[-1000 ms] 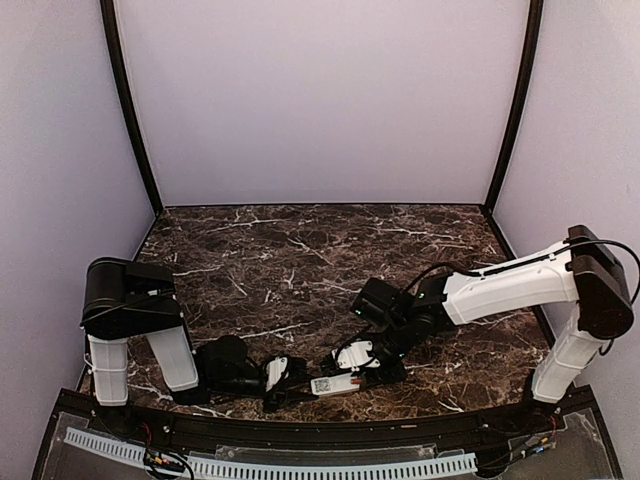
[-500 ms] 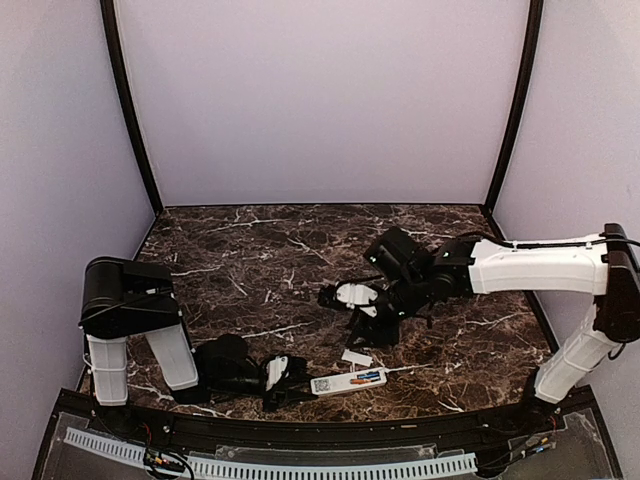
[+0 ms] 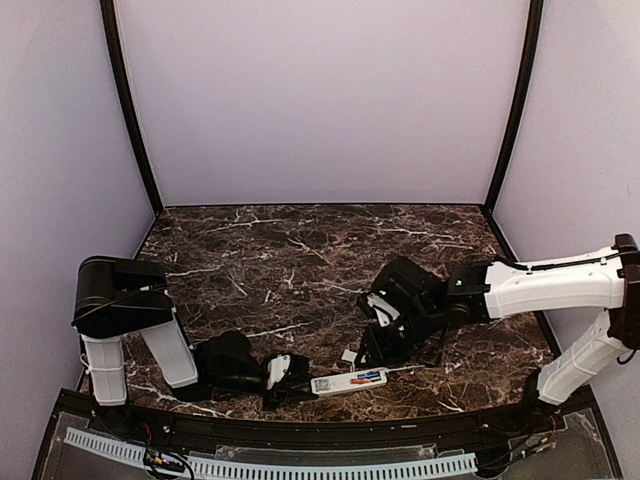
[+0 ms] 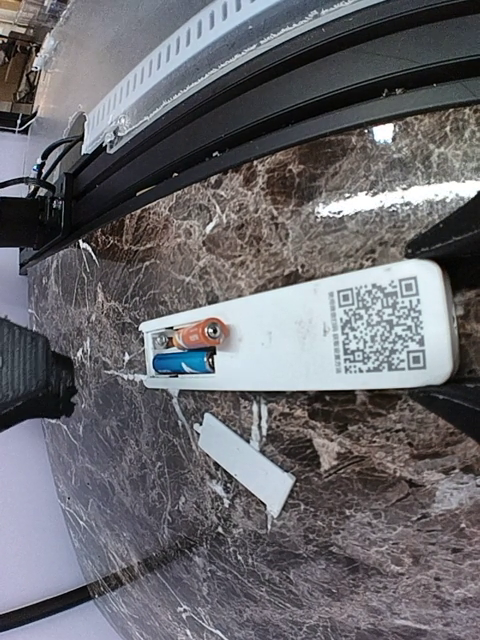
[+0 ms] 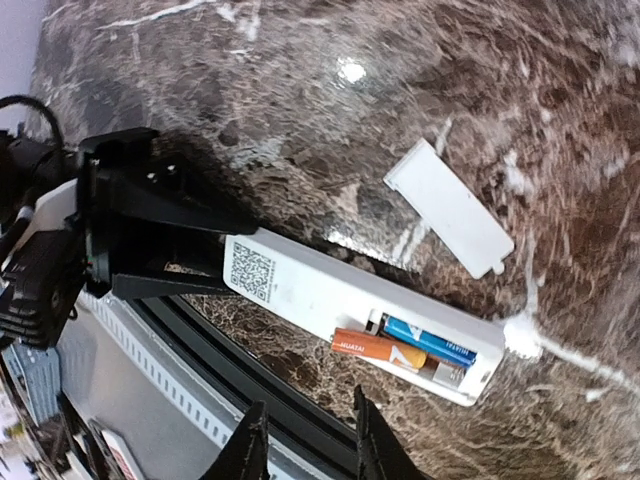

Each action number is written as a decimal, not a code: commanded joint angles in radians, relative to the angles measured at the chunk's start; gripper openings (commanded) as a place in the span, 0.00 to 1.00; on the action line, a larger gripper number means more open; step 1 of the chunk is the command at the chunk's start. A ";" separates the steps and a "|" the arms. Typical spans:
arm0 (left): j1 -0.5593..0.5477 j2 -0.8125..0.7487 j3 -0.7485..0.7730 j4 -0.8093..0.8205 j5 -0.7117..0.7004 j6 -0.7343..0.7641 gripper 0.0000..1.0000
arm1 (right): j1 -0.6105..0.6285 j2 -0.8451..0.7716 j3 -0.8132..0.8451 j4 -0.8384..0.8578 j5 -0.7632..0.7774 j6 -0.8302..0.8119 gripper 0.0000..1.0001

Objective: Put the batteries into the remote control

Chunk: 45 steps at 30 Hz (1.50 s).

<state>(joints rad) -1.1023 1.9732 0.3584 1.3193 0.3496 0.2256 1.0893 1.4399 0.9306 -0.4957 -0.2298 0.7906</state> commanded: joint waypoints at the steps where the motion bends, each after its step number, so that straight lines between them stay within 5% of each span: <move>1: 0.005 -0.037 0.020 -0.074 -0.003 0.013 0.00 | 0.075 0.057 0.126 -0.235 0.201 0.220 0.31; 7: 0.004 -0.049 0.032 -0.122 -0.005 0.009 0.00 | 0.140 0.216 0.247 -0.312 0.299 0.280 0.42; 16: 0.005 -0.060 0.046 -0.175 0.002 0.014 0.00 | 0.200 0.348 0.373 -0.411 0.404 0.281 0.20; 45: 0.005 -0.056 0.054 -0.189 0.004 0.014 0.00 | 0.212 0.449 0.398 -0.416 0.397 0.234 0.10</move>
<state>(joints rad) -1.1015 1.9289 0.3931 1.1938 0.3614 0.2283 1.2900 1.8668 1.3285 -0.8925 0.1577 1.0298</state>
